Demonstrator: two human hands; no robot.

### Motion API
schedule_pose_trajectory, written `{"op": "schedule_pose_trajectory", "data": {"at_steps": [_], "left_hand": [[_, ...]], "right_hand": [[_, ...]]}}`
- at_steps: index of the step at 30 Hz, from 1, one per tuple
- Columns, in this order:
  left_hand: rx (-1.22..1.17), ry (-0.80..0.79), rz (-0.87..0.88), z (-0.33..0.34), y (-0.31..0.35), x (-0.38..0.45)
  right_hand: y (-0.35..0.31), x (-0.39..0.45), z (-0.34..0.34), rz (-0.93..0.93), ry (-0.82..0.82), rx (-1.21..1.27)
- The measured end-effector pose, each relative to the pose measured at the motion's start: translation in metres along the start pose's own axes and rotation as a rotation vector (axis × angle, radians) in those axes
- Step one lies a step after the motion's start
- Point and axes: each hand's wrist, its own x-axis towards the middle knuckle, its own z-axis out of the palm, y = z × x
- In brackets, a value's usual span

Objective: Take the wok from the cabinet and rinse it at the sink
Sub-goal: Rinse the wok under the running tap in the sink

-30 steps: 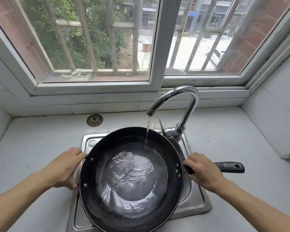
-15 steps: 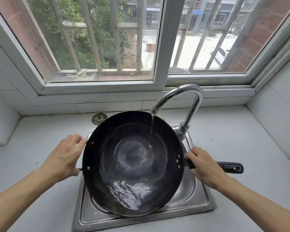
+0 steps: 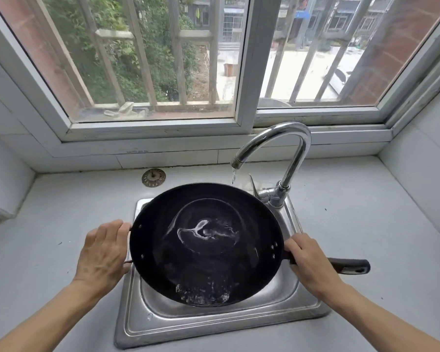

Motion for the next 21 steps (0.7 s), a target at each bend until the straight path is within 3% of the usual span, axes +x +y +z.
{"op": "schedule_pose_trajectory", "data": {"at_steps": [7, 21], "left_hand": [[0.026, 0.116, -0.018, 0.018, 0.007, -0.01], [0.127, 0.498, 0.024, 0.054, 0.009, 0.011]], "right_hand": [[0.004, -0.013, 0.009, 0.007, 0.1, -0.042], [0.015, -0.016, 0.038, 0.121, 0.234, -0.028]]}}
